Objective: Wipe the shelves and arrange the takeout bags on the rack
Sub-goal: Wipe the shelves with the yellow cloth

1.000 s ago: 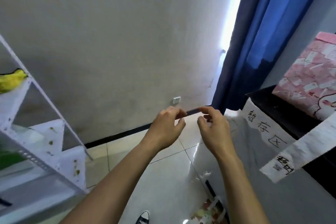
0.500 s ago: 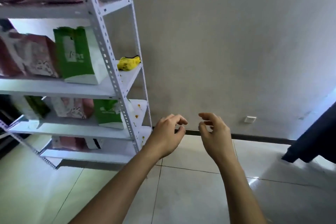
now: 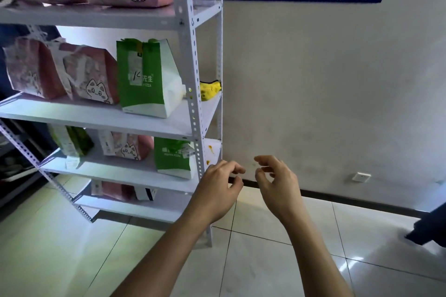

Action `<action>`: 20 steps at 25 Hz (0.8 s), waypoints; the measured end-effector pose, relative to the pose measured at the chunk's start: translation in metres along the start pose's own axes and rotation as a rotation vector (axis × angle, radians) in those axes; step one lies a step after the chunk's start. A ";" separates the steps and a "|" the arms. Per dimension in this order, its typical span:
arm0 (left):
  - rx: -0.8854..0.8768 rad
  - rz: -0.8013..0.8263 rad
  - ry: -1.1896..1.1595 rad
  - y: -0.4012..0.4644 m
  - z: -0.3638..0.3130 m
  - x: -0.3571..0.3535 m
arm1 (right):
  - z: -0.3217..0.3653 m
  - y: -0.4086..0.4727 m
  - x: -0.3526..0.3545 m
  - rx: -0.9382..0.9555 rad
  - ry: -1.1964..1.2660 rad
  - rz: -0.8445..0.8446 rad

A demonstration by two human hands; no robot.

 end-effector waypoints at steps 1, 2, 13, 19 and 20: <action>0.005 -0.004 -0.001 0.009 0.004 0.000 | -0.003 0.010 -0.001 -0.002 -0.001 0.009; 0.014 -0.006 -0.001 0.019 0.007 -0.001 | -0.006 0.020 -0.002 -0.002 0.000 0.019; 0.198 -0.170 0.011 0.180 0.002 -0.015 | -0.053 0.214 0.029 0.173 -0.009 0.225; 0.344 -0.290 0.056 0.225 0.029 -0.014 | -0.051 0.311 -0.003 0.298 -0.006 0.382; 0.361 -0.311 0.060 0.234 0.035 -0.011 | -0.048 0.326 -0.013 0.318 -0.006 0.414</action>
Point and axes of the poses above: each hand's wrist, its own y-axis towards the middle knuckle, its own x-axis out of the back of the hand, z = x × y, the point moved 6 cm from there along y, towards the middle knuckle, and after that the axes turned 7 degrees about z, right-handed, at the moved point
